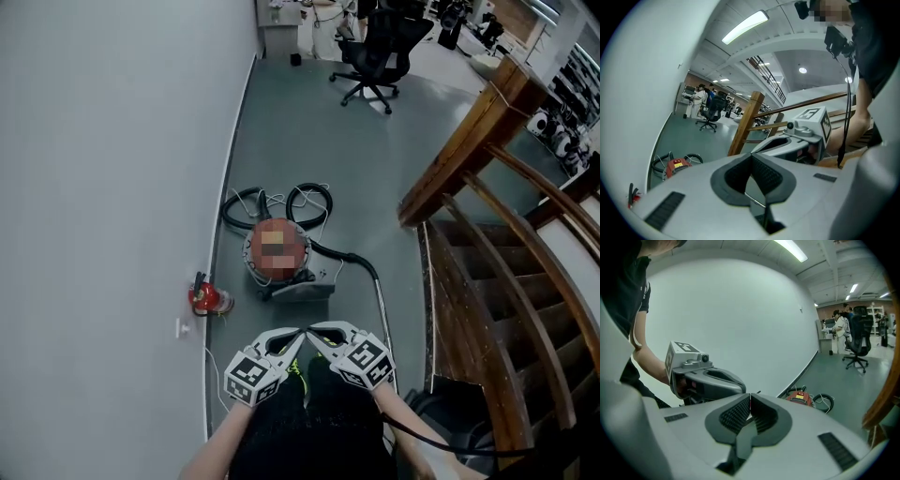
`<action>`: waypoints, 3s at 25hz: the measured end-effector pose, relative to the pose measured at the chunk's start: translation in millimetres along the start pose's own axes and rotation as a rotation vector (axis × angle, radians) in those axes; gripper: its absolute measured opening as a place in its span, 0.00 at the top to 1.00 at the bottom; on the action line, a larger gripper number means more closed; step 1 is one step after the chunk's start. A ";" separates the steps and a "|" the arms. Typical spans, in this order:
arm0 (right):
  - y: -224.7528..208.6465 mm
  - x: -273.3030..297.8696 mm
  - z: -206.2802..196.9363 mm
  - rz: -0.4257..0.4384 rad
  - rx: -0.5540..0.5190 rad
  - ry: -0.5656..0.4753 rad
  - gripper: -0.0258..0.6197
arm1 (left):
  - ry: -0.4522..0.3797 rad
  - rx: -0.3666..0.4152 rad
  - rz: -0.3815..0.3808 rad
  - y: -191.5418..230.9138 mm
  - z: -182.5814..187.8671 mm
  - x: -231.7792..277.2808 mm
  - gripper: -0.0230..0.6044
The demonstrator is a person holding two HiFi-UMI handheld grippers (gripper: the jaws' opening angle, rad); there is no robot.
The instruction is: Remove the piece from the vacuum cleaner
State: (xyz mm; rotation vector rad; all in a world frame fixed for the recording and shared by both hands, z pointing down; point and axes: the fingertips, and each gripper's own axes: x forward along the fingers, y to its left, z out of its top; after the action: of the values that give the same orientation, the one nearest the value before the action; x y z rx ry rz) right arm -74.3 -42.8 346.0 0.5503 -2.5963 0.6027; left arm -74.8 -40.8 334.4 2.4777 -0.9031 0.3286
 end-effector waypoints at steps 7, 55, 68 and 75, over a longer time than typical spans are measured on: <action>-22.3 9.4 -19.0 0.062 -0.018 0.064 0.94 | 0.024 -0.043 0.034 12.1 -16.4 23.3 0.95; -193.9 140.4 -213.9 0.042 -0.132 0.291 0.66 | 0.196 0.121 0.160 167.8 -204.7 174.0 0.69; -231.5 181.6 -251.3 0.042 -0.189 0.338 0.55 | 0.271 0.201 0.210 211.9 -253.2 210.9 0.59; -254.1 200.0 -263.8 0.021 -0.228 0.374 0.53 | 0.318 0.231 0.221 234.4 -268.8 227.7 0.55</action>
State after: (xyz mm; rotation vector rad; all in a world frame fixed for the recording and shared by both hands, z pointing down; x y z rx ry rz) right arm -44.6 -180.5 738.8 0.3030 -2.2768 0.3662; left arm -72.6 -182.2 733.1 2.4299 -1.0495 0.9202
